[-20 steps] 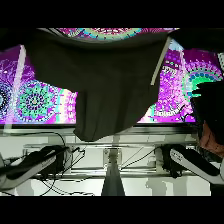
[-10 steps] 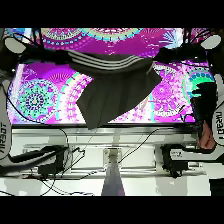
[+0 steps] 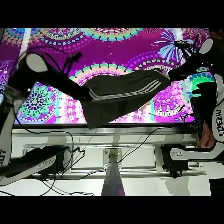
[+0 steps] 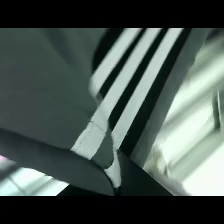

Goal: Fold the clothes and pants, and hang the long-sleeved shirts on hangers.

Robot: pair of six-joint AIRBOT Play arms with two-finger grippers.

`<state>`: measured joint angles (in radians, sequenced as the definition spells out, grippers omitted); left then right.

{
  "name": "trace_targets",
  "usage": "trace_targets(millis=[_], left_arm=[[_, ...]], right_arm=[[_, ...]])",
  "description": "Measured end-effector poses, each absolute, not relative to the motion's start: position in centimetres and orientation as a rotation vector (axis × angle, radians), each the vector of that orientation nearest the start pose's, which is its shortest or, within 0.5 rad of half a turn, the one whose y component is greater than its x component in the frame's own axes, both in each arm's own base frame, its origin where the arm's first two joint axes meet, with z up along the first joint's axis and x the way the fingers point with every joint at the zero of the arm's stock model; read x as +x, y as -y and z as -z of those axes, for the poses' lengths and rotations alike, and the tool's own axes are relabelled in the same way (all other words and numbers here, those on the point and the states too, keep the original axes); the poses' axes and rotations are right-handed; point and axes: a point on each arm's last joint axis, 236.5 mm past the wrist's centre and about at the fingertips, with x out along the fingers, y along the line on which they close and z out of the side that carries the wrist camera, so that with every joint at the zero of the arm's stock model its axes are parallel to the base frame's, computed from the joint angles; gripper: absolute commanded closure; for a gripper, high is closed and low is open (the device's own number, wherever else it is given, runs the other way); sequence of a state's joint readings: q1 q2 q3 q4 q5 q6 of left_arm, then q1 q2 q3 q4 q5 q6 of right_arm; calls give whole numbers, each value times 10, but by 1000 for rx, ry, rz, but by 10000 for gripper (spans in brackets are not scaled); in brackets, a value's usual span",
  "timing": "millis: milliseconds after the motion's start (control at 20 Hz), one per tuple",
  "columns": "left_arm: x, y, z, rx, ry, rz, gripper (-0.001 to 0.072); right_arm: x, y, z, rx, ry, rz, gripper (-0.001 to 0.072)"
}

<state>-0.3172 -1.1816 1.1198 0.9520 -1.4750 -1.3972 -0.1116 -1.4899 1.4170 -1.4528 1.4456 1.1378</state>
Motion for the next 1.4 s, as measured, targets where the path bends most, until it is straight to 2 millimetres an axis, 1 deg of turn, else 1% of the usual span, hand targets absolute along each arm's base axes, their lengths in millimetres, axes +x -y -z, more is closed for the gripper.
trace_targets(millis=[50,100,150,200,250,350,450,500,550,600,750,800,850,950,1050,1100,1150,1250,1300,1350,1400], left_arm=[[222,233,-52,-149,-1546,848,694],[204,241,-43,-137,-1585,874,645],[188,250,-34,-129,-1614,894,406],[176,257,-24,-117,-1636,903,31],[165,263,-14,-103,-1651,912,14],[156,269,1,-84,-1660,907,13],[160,267,10,-77,-1645,880,14],[166,262,13,-81,-1633,855,14],[177,252,14,-84,-1610,819,14],[192,240,13,-98,-1577,769,14],[234,189,10,-177,-1489,594,15],[242,172,15,-207,-1481,537,16],[244,158,22,-232,-1483,491,17],[242,141,42,-281,-1487,425,17],[239,140,60,-344,-1471,407,20],[239,142,68,-375,-1456,400,81],[239,144,74,-398,-1442,392,125],[242,147,88,-424,-1425,376,125],[242,151,94,-432,-1422,372,130],[243,154,99,-438,-1421,368,166],[246,157,104,-447,-1414,363,323]], right_arm=[[384,21,-1,-198,-1474,-315,689],[385,25,-1,-224,-1470,-313,637],[388,28,-1,-249,-1461,-310,328],[390,31,-1,-267,-1454,-305,35],[391,33,-1,-280,-1448,-304,25],[398,35,-2,-294,-1423,-297,25],[405,37,-2,-301,-1396,-286,26],[408,37,-3,-298,-1382,-275,26],[413,38,-3,-293,-1365,-263,26],[417,38,-4,-289,-1350,-255,26],[428,36,-7,-273,-1304,-241,26],[430,35,-7,-266,-1292,-241,26],[432,33,-8,-257,-1282,-244,26],[434,28,-9,-233,-1270,-253,26],[436,24,-10,-219,-1260,-260,27],[437,23,-10,-212,-1256,-262,28],[438,22,-10,-201,-1253,-258,28],[441,22,-9,-166,-1248,-232,34],[443,22,-7,-146,-1244,-218,51],[444,21,-5,-126,-1248,-206,53],[444,21,-3,-107,-1252,-195,54]])
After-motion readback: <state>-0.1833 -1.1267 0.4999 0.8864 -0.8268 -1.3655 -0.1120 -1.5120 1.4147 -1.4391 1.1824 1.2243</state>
